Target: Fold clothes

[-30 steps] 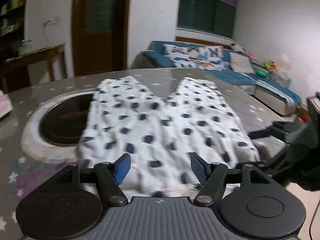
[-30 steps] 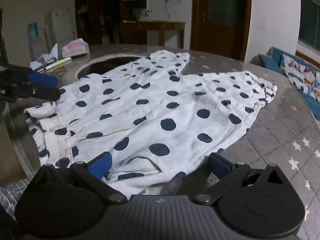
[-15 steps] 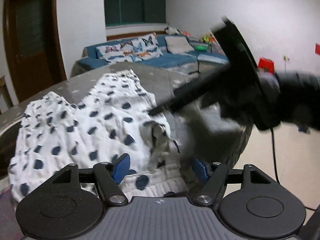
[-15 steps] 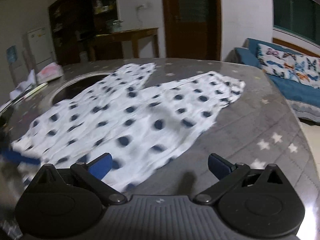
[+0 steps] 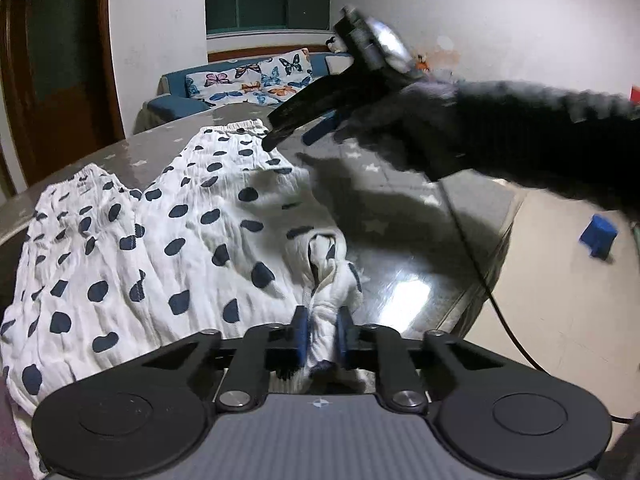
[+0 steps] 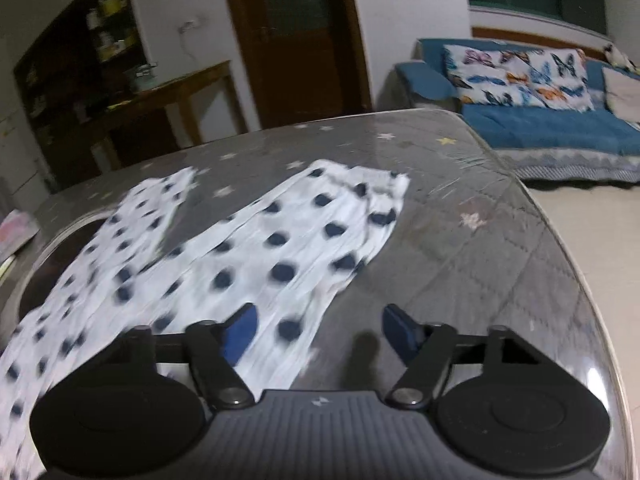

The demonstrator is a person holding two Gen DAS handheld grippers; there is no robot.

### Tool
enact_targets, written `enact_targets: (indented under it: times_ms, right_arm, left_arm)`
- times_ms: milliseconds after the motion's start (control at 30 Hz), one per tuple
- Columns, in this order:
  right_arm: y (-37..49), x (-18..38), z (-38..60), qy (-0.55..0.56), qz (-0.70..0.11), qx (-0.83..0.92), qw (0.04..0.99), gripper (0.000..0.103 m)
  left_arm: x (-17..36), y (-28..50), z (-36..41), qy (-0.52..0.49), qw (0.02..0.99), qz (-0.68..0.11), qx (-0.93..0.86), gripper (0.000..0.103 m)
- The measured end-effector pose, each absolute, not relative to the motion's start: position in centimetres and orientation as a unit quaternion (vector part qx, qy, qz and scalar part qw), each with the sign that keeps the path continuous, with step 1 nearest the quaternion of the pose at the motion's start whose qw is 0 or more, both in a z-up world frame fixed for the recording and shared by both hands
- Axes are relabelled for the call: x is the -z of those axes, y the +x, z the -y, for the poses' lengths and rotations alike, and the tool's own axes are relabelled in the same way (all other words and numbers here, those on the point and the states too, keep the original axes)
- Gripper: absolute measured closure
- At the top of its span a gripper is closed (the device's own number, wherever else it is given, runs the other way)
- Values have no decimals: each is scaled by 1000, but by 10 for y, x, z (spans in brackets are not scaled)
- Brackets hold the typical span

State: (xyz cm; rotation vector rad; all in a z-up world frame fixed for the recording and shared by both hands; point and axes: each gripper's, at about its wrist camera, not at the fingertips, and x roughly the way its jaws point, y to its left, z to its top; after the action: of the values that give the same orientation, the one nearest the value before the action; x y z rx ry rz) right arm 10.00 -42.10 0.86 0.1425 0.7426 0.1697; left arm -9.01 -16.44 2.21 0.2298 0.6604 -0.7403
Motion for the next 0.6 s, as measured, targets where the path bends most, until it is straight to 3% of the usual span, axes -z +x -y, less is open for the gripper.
enact_targets:
  times_ms: [300,367,433,500,600]
  right_arm:
    - [190,5,429,75,-359,-14,930,62]
    - [201,8,430,77,-356,-7,931,69]
    - [209,10,431,78,-353,-5,932,88]
    - [211,10,435,83,-353,4,932,96]
    - [207,6,444,91,-355,22,930,99]
  left_arm:
    - [-43,-85,147,71,873,-312,368,90]
    - [-44,-83,145,64,872,-313,371,90]
    - [-45,-82,143,59,872,-313,372,90]
    - [-45,-83,142,56,871,-314,374,90]
    - [-47,-85,139,48,870,-313,379,91]
